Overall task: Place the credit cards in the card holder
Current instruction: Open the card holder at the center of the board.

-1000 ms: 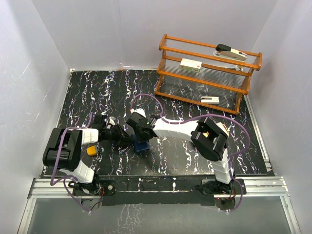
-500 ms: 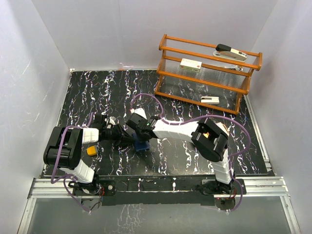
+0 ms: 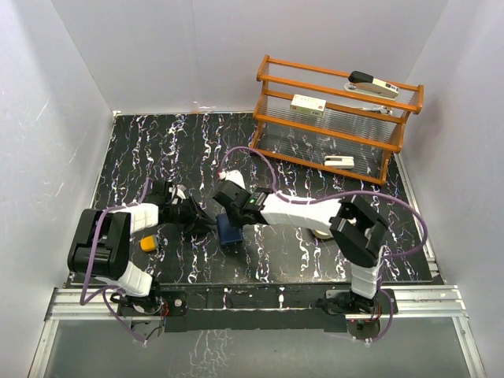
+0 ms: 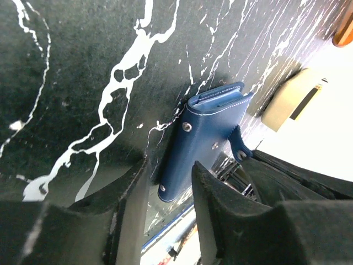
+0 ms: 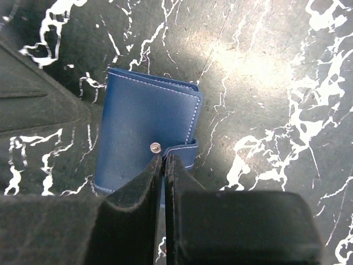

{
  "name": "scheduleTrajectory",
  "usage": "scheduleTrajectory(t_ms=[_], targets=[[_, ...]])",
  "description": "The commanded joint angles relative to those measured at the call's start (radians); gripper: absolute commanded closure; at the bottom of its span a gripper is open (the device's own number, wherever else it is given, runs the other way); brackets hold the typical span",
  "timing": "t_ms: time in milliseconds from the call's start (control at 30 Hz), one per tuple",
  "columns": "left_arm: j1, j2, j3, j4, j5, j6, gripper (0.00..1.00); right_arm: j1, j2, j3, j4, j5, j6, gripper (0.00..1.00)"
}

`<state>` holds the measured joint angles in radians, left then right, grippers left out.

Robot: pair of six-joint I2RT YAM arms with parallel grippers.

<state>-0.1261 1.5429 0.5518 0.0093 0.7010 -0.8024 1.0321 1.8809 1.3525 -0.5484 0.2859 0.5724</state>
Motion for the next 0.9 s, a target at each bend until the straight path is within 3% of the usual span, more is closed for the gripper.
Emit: scheduleTrajectory(t_ms=[0, 233, 400, 867], targets=[[0.003, -0.09, 0.054, -0.164, -0.068, 0.075, 0.61, -0.003, -0.129, -0.009, 0.058, 0.007, 0.028, 1.0], [0.003, -0.168, 0.115, -0.298, -0.096, 0.154, 0.46, -0.003, -0.262, -0.064, 0.133, -0.044, 0.092, 1.0], [0.003, -0.21, 0.097, -0.253, -0.021, 0.147, 0.39, -0.003, -0.286, -0.1, 0.186, -0.081, 0.131, 1.0], [0.002, -0.11, 0.046, -0.153, 0.031, 0.106, 0.41, -0.075, -0.323, -0.201, 0.128, 0.041, 0.108, 1.0]])
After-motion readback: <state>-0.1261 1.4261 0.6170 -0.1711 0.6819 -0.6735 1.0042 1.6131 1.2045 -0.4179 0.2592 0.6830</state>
